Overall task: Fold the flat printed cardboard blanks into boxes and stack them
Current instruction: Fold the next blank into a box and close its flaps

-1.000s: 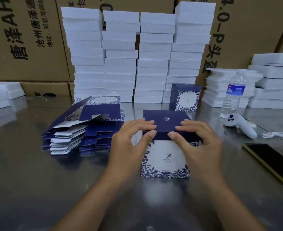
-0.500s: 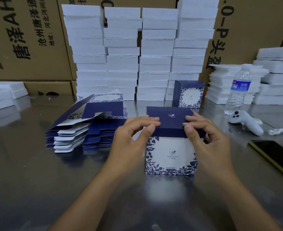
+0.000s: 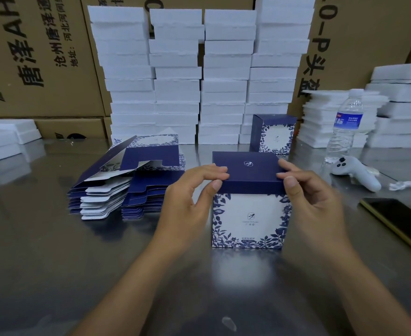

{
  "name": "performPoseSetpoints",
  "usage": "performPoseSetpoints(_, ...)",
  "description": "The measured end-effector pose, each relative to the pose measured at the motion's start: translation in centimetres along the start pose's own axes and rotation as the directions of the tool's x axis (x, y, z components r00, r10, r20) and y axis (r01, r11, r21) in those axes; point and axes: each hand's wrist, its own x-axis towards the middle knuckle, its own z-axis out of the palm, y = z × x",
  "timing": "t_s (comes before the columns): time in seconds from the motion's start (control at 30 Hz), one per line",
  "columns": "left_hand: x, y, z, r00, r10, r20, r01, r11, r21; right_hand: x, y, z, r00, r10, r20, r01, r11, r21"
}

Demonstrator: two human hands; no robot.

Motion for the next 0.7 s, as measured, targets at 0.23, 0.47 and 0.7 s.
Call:
performPoseSetpoints(0.23, -0.4, 0.2, 0.3, 0.999, 0.026, -0.023, -0.024, 0.994, 0.106, -0.3, 0.0, -0.7, 0.999, 0.033, 0.017, -0.031, 0.992, -0.124)
performPoseSetpoints(0.47, -0.3, 0.0, 0.6, 0.998, -0.004, -0.057, 0.006, 0.999, 0.047, -0.1, 0.7, -0.7, 1.000, 0.006, -0.013, -0.008, 0.993, -0.121)
performPoseSetpoints(0.7, -0.7, -0.7, 0.4, 0.996, 0.015, -0.091, -0.004, 0.993, 0.119, -2.4, 0.3, 0.9, 0.943, -0.329, -0.060, 0.203, 0.705, -0.680)
